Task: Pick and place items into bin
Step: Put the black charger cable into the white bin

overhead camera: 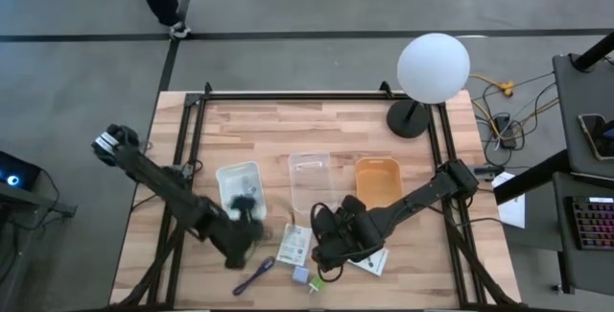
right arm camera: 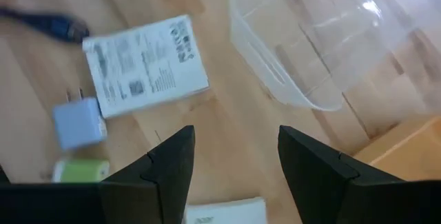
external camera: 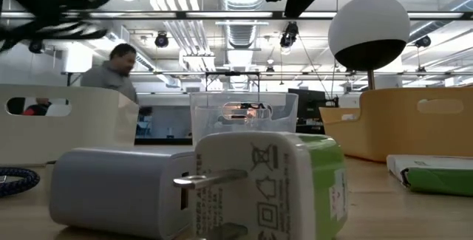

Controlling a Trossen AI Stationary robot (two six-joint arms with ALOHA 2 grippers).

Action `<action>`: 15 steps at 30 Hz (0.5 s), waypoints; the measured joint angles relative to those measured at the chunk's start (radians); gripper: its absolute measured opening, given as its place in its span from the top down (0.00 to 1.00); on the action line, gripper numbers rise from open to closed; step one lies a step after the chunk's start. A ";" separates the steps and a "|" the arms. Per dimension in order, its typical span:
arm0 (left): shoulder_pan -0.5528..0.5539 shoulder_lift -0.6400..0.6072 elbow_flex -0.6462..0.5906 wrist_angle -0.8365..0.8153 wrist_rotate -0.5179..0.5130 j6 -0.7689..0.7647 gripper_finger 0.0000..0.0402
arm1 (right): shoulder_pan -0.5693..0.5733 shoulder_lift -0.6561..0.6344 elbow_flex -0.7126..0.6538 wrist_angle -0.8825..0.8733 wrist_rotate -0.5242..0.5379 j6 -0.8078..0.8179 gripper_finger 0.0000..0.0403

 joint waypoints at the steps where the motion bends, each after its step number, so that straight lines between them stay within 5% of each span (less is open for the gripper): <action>1: 0.019 -0.030 0.006 -0.042 -0.025 -0.146 1.00 | 0.000 0.000 0.000 -0.008 0.015 0.057 0.52; 6: 0.039 -0.244 -0.069 -0.142 -0.193 -0.768 1.00 | -0.001 -0.002 0.000 -0.075 0.100 0.408 0.52; 15: 0.029 -0.624 -0.362 -0.137 -0.472 -1.429 1.00 | -0.001 -0.002 0.000 -0.103 0.127 0.640 0.53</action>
